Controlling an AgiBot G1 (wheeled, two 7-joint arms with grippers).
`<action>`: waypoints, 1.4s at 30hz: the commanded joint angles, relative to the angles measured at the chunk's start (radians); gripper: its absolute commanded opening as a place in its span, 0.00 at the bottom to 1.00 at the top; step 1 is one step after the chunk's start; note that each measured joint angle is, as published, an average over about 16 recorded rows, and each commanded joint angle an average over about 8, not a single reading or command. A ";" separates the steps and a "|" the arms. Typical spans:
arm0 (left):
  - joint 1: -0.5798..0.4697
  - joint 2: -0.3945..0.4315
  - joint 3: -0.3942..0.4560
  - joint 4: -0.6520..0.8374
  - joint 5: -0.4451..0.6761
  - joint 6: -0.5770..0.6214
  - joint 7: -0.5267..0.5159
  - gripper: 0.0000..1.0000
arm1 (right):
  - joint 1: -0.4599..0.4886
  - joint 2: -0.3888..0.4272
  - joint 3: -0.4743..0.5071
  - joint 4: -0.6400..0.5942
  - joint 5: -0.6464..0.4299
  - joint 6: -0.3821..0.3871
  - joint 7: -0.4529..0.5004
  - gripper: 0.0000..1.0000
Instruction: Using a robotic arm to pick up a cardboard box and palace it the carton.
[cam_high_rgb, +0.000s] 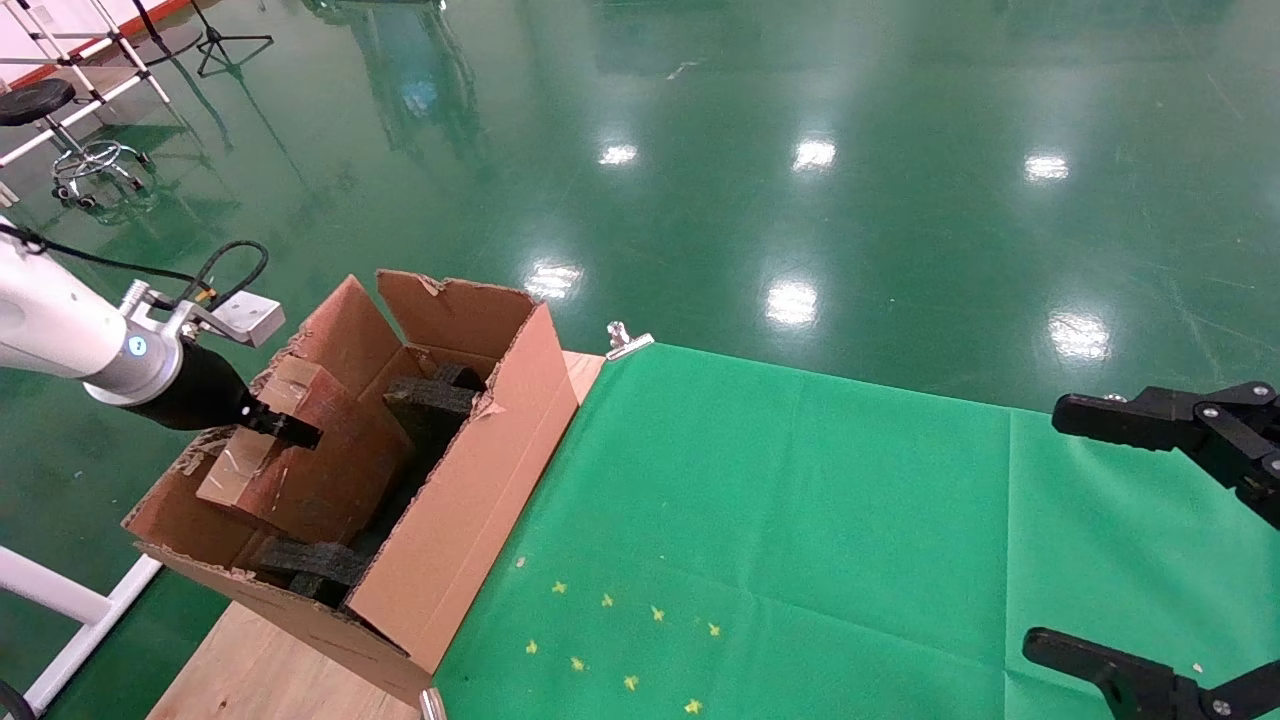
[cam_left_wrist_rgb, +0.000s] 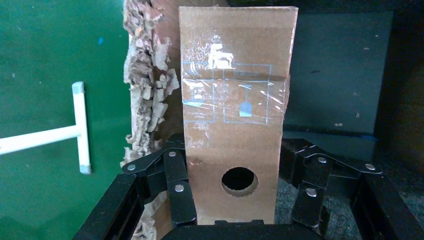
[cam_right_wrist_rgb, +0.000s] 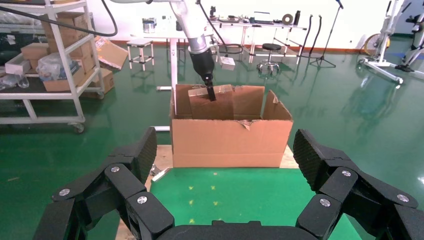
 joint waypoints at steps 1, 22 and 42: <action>0.014 0.004 -0.002 -0.001 -0.003 -0.019 -0.006 0.14 | 0.000 0.000 0.000 0.000 0.000 0.000 0.000 1.00; 0.042 0.012 -0.008 -0.006 -0.010 -0.079 -0.015 1.00 | 0.000 0.000 0.000 0.000 0.000 0.000 0.000 1.00; -0.114 -0.014 -0.092 -0.223 -0.152 0.247 0.079 1.00 | 0.000 0.000 -0.001 -0.001 0.000 0.000 0.000 1.00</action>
